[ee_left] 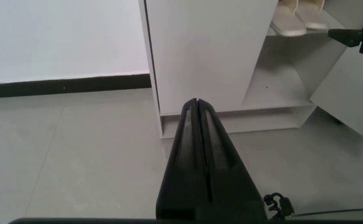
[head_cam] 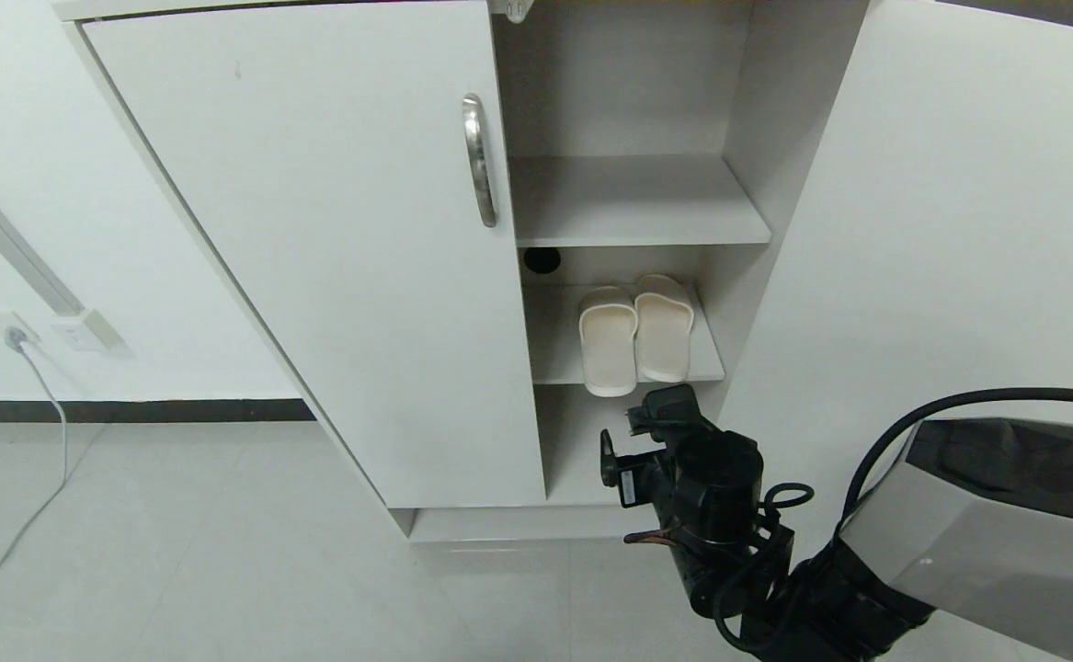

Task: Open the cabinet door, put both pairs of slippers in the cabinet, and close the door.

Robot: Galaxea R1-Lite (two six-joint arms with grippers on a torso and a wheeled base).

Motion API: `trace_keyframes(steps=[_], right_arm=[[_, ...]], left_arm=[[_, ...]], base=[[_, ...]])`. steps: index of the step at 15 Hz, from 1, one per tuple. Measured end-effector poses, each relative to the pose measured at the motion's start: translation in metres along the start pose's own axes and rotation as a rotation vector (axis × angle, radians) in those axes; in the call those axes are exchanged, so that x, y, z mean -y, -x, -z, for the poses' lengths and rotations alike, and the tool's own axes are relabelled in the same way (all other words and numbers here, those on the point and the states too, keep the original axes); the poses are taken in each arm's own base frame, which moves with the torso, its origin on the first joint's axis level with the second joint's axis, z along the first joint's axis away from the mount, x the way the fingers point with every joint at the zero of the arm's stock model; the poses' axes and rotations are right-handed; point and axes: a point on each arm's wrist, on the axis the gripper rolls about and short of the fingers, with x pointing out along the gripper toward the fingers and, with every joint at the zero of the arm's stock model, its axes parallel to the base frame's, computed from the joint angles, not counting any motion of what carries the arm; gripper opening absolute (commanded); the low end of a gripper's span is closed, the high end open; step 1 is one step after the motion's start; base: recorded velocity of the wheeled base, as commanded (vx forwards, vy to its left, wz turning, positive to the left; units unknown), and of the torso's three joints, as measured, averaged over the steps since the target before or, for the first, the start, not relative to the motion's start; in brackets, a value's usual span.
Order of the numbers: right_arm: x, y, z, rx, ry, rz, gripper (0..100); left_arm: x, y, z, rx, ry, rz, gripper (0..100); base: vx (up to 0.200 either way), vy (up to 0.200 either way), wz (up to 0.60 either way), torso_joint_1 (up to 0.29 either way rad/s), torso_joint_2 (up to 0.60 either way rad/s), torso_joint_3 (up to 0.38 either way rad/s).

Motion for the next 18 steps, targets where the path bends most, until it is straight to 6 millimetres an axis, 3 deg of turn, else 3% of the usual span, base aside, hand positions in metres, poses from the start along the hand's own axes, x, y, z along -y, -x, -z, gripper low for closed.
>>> trace_keyframes(steps=[7,18], right_arm=[[0.0003,-0.0002,0.0002,-0.001,0.001,0.001,100],[0.0003,-0.0001,0.0008,-0.003,0.001,0.001,100]], left_arm=[[0.0000,0.0000,0.0000,0.000,0.003,0.000,0],[0.0000,0.0000,0.0000,0.000,0.002,0.000,0]], base=[[0.000,0.000,0.00,0.000,0.00,0.013],[0.000,0.000,0.00,0.002,0.00,0.191]])
